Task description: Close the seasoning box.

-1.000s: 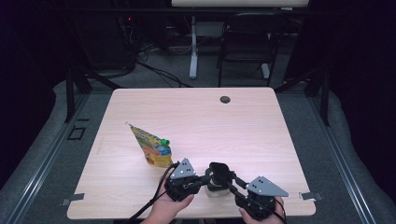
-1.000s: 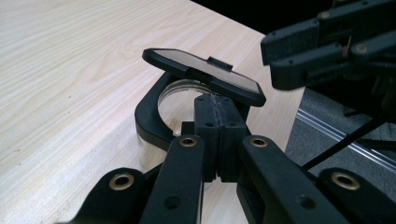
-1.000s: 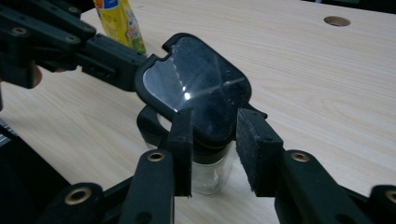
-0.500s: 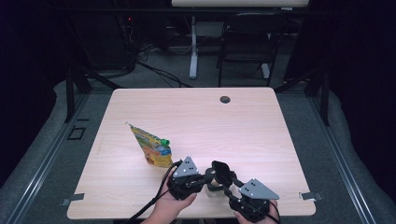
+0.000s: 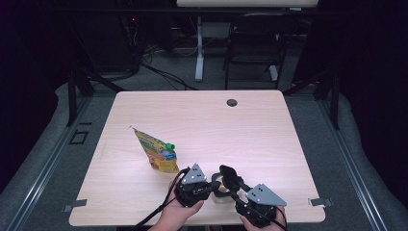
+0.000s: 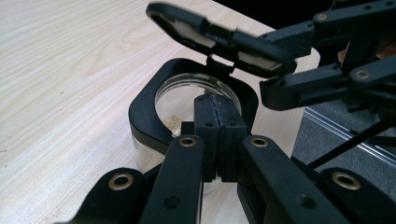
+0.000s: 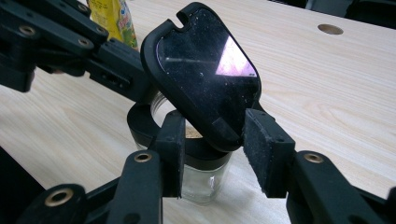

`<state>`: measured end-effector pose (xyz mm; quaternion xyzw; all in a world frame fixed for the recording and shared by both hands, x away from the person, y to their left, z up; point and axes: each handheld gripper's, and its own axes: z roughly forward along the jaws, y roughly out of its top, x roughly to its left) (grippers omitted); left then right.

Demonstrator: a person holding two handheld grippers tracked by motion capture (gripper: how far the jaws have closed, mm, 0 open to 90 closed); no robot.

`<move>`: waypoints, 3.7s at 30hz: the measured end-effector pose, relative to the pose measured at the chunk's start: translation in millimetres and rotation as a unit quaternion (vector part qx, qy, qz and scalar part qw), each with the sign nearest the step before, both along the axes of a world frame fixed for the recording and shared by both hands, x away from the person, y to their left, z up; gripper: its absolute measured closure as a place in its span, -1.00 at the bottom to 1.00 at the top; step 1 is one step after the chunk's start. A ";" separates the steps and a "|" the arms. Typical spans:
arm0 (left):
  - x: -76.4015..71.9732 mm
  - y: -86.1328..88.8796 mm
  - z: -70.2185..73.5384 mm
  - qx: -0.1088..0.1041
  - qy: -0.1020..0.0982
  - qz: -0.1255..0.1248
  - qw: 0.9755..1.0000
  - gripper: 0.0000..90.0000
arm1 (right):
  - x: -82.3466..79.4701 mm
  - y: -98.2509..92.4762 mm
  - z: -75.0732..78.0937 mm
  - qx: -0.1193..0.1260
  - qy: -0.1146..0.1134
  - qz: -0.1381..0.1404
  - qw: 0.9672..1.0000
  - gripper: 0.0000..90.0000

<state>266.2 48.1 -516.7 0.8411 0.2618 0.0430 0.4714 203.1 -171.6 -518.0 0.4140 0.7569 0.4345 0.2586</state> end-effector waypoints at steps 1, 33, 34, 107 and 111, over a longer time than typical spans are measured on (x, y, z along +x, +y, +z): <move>-0.3 -0.5 -0.5 0.002 0.000 0.000 1.000 0.97 | 0.1 -0.2 0.0 0.000 -0.001 -0.001 1.000 0.33; -2.3 -0.3 -5.0 0.003 -0.006 -0.001 1.000 1.00 | 7.8 -26.6 6.4 0.074 0.017 -0.048 0.996 0.89; -2.5 -0.1 -5.4 0.001 -0.005 0.000 1.000 1.00 | 9.2 -26.7 6.7 0.071 0.018 -0.047 0.996 0.89; 3.6 117.2 12.8 -0.016 -0.011 0.122 0.992 0.69 | 70.4 24.5 43.0 0.060 0.024 0.061 0.996 0.49; 1.5 132.3 16.3 -0.010 -0.019 0.134 0.991 0.67 | 69.0 28.9 51.5 0.048 0.016 0.073 0.996 0.44</move>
